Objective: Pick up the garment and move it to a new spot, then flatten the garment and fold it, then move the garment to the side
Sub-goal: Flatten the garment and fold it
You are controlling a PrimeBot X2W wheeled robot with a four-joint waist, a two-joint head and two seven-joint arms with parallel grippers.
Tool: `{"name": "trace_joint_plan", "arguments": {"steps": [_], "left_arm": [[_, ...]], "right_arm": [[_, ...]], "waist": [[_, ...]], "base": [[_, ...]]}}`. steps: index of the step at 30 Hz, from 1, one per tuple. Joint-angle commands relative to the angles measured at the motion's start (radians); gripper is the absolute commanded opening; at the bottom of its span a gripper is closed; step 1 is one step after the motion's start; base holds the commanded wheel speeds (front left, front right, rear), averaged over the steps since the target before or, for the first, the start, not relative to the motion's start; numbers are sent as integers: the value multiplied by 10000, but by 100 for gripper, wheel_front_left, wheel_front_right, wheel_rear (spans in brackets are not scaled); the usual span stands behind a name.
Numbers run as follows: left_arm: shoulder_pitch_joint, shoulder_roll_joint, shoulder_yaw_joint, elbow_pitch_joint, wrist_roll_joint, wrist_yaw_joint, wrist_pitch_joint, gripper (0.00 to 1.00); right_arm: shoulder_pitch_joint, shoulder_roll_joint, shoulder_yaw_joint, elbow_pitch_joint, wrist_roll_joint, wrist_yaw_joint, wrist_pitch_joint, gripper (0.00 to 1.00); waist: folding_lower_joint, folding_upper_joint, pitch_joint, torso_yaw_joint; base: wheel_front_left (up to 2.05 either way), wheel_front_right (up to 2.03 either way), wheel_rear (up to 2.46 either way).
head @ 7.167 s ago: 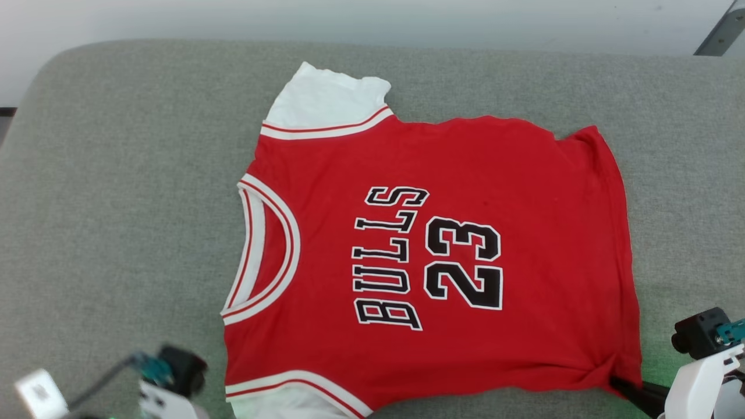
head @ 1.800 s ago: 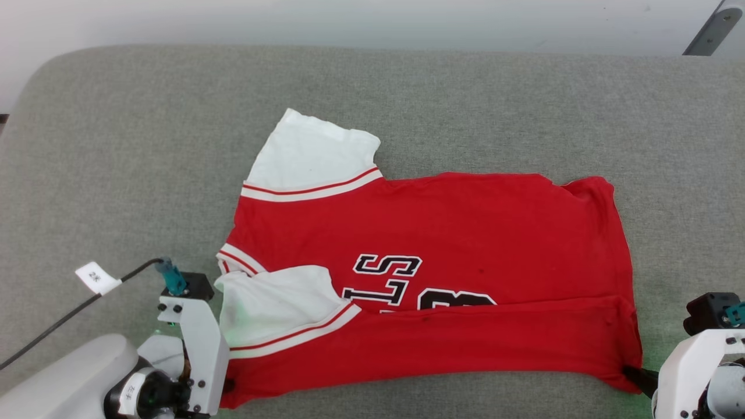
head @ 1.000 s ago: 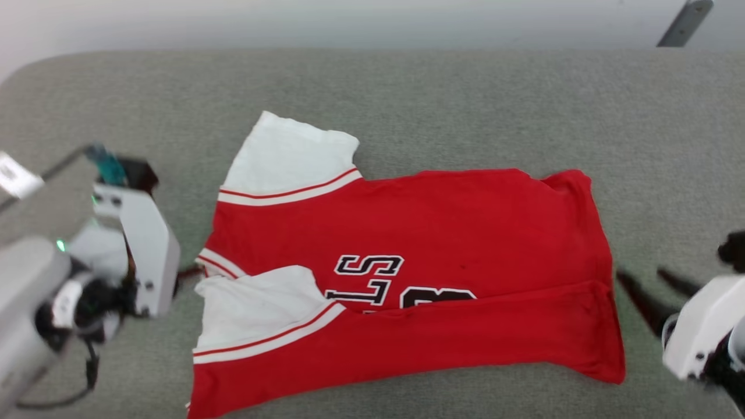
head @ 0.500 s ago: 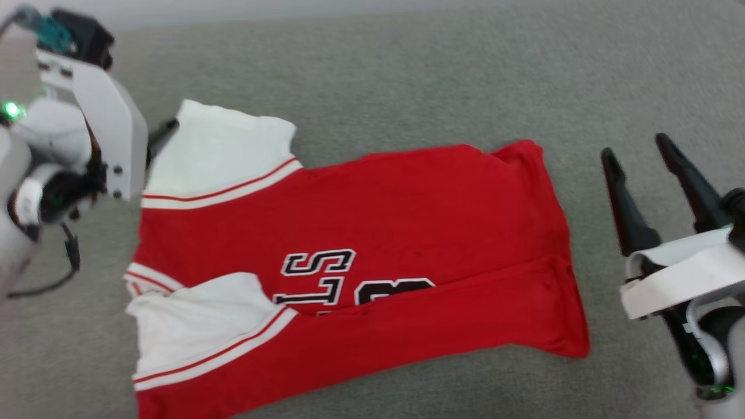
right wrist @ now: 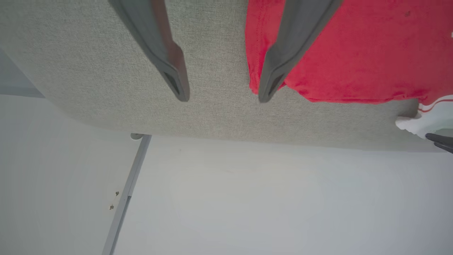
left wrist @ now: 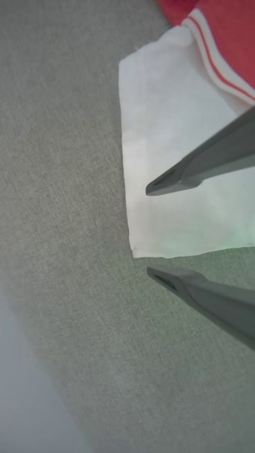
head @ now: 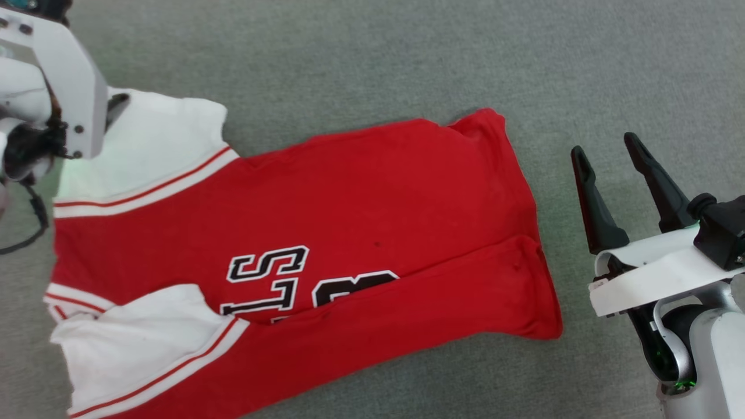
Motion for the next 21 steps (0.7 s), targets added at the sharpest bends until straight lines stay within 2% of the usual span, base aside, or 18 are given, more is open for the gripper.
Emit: {"name": "trace_joint_plan", "arguments": {"steps": [1,8,9,11,13,15,21], "left_arm": [[-158,6,-61,236,81,-84,88,100],[-258,-144,-363,1459,173,-199,655,100],[-258,-200,-344,1610,104,-178,719,94],[-248,-273,-423,1877,154,-192,804,67],[-96,-405,-370,2193,-141,-195,1100,0],[40,-532,-489,2366,-223,-297,1502,0],[-158,-773,-463,2529,-310,-428,1373,0]], "right_arm": [[-151,32,13,12,49,-16,7,100],[-204,104,-47,-30,209,-16,302,100],[-228,92,-37,-52,232,-16,364,100],[-292,75,-17,-85,259,-16,508,100],[-326,54,40,-96,349,-16,685,100],[-392,12,124,-140,446,-16,945,100],[-1104,-195,427,-262,835,-16,2187,100]], "waist": [[0,-1,260,-224],[0,-1,513,-304],[0,-1,540,-310],[0,-1,589,-308],[0,-1,628,-299],[0,-1,650,-271],[0,-1,749,-104]], "base": [[0,0,0],[0,0,0],[0,0,0],[0,0,0],[0,0,0],[0,0,0],[0,0,0]]}}
